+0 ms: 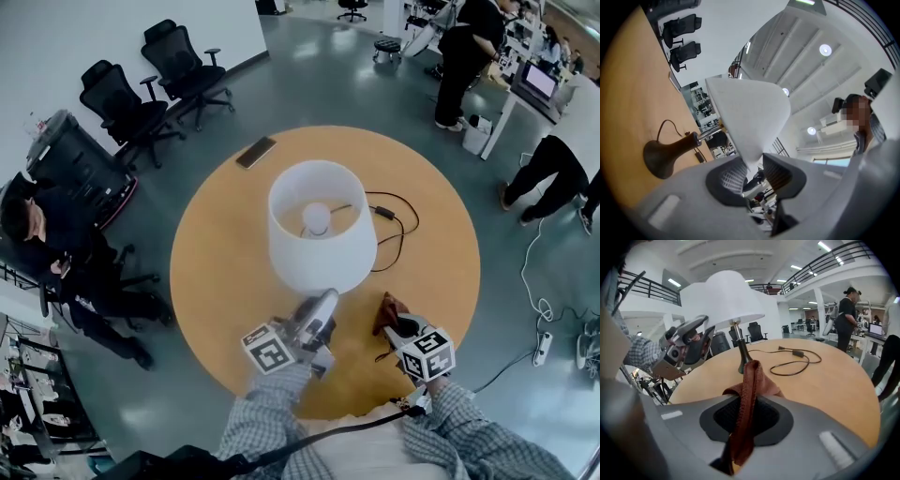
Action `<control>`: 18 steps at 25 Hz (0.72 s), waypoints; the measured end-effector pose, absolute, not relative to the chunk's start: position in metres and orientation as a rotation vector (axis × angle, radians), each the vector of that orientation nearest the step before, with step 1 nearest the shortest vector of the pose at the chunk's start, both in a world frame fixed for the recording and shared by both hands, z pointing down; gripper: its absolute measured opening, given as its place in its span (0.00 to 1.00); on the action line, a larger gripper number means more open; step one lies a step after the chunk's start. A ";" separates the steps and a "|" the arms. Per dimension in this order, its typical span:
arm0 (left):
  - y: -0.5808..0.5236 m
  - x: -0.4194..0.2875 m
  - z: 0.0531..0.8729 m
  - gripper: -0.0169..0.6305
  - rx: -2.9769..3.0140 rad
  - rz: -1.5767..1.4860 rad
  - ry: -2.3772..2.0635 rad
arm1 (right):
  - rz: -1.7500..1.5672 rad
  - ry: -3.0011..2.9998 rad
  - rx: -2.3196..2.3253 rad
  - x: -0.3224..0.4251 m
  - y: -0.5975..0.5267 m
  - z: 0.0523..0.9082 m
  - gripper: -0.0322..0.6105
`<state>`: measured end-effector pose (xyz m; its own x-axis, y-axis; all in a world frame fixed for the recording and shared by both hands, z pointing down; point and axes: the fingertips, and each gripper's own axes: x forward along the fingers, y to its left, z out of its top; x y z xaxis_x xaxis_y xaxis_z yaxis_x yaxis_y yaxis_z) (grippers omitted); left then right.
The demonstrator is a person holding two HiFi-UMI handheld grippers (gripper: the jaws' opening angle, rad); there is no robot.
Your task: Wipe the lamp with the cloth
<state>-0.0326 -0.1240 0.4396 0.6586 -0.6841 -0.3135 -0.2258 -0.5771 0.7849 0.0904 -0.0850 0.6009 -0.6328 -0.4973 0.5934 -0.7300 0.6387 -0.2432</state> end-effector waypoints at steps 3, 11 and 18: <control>-0.118 -0.036 0.444 0.18 2.136 -0.779 -0.699 | 0.651 -2.369 0.838 0.048 -0.080 0.624 0.14; -0.125 -0.043 0.441 0.20 2.139 -0.781 -0.730 | 0.636 -2.316 0.753 0.014 -0.077 0.647 0.14; -0.121 -0.043 0.442 0.23 2.140 -0.758 -0.730 | 0.640 -2.321 0.749 0.011 -0.079 0.651 0.14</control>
<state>-0.0430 -0.1213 0.4420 0.6633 -0.6930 -0.2824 -0.2562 -0.5649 0.7844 0.0112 -0.0788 0.6514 -0.6541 -0.3484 0.6714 -0.6433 0.7232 -0.2514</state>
